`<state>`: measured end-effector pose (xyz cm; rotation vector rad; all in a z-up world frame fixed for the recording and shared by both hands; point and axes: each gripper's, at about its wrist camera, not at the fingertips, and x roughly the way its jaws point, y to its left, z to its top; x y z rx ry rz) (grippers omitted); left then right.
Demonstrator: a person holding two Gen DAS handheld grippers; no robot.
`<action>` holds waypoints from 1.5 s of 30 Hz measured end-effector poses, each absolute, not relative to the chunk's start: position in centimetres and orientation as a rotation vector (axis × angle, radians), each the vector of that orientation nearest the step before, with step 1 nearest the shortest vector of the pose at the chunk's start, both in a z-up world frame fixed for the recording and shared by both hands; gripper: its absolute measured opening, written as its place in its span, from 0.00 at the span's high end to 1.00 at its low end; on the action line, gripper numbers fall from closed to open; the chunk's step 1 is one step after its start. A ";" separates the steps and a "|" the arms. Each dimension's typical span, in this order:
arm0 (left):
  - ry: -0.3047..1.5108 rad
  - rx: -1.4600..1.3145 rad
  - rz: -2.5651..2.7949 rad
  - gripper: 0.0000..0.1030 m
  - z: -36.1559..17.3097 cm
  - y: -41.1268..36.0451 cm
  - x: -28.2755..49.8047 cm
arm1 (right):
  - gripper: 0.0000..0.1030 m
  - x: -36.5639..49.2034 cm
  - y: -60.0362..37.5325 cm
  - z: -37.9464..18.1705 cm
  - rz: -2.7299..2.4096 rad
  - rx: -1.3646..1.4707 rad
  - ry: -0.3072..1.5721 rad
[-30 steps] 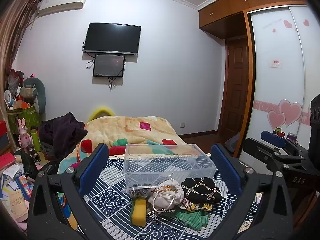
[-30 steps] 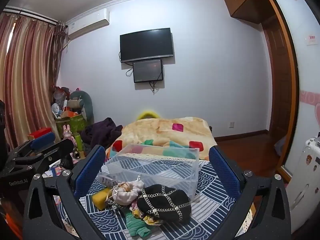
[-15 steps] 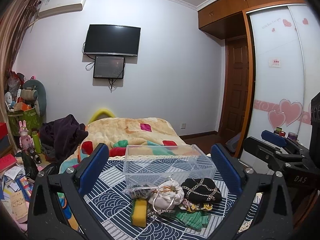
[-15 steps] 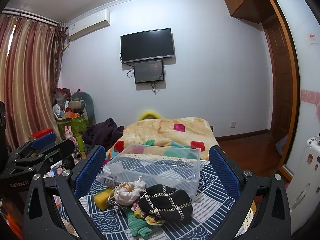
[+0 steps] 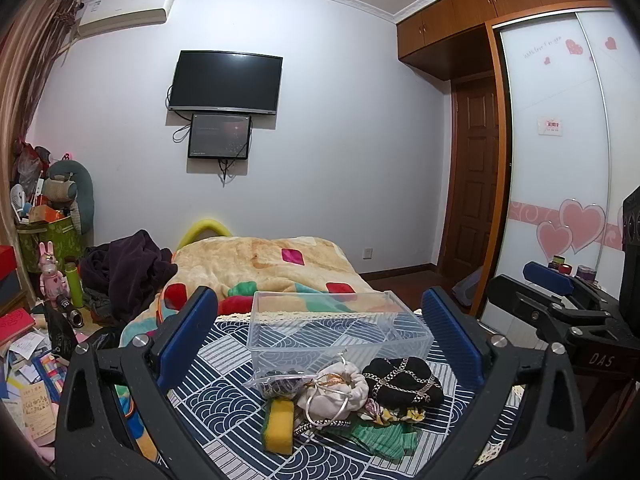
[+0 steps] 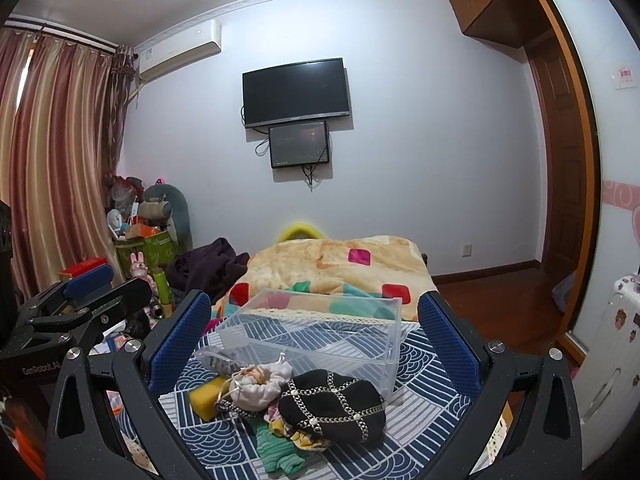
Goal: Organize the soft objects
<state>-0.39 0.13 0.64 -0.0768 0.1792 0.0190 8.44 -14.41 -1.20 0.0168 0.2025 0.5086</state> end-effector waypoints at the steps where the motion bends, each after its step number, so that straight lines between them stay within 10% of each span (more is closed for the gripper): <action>1: 0.179 -0.078 0.019 0.00 0.7 0.1 -0.4 | 0.00 8.4 -14.4 -1.2 0.510 0.017 0.203; 45: 0.252 -0.070 0.033 0.00 -1.3 0.4 1.4 | 0.00 9.4 -14.4 -1.8 0.502 0.003 0.253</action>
